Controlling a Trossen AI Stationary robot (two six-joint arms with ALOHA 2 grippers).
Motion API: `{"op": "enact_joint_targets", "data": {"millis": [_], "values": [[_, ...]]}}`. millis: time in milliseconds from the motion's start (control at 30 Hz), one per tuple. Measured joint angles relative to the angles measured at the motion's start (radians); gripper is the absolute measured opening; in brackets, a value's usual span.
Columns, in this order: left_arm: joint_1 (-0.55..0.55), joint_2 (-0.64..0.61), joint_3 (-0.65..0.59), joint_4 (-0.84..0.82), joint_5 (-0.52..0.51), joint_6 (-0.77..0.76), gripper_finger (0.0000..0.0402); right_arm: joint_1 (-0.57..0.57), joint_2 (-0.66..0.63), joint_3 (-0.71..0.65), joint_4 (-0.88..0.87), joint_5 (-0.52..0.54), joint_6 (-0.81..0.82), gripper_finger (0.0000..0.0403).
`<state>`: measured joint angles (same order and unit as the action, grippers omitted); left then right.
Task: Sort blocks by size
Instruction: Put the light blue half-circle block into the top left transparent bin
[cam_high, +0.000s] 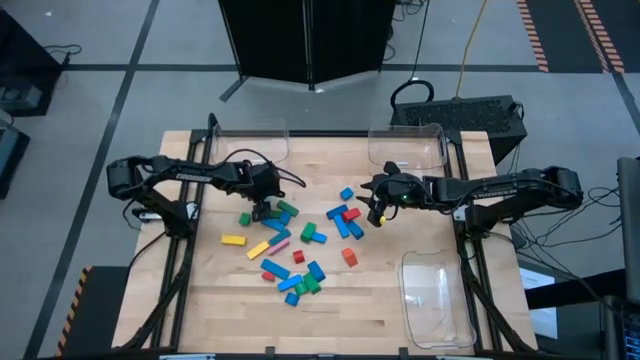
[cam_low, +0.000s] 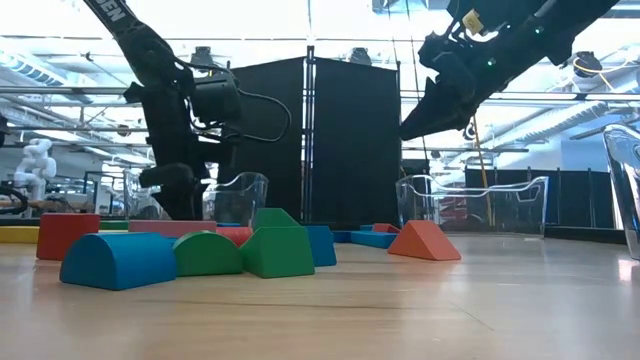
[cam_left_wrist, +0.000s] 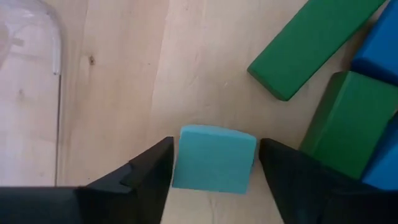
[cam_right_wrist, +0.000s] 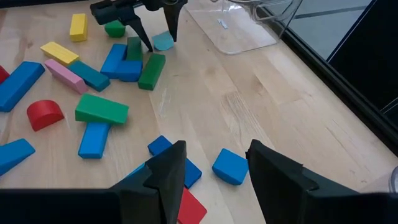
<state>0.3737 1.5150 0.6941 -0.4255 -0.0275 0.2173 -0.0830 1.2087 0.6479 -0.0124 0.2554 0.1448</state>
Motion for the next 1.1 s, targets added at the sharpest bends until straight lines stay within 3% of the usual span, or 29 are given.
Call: {"op": "enact_joint_targets", "data": {"millis": [300, 633, 967, 1100], "values": [[0.000, 0.000, 0.000, -0.002, 0.007, -0.006, 0.0170, 0.000, 0.000, 0.000, 0.000, 0.000, 0.000, 0.0167], [-0.001, -0.014, 0.000, 0.000, -0.007, -0.081, 0.0171, 0.000, 0.000, 0.000, -0.008, 0.000, 0.000, 0.0167], [-0.001, -0.146, 0.000, -0.019, -0.020, -0.134, 0.0171, 0.000, 0.000, 0.000, -0.022, 0.000, 0.000, 0.0167], [0.003, -0.220, 0.000, -0.017, -0.074, -0.164, 0.0171, 0.000, 0.000, 0.000, -0.021, 0.000, 0.000, 0.0167]]}}
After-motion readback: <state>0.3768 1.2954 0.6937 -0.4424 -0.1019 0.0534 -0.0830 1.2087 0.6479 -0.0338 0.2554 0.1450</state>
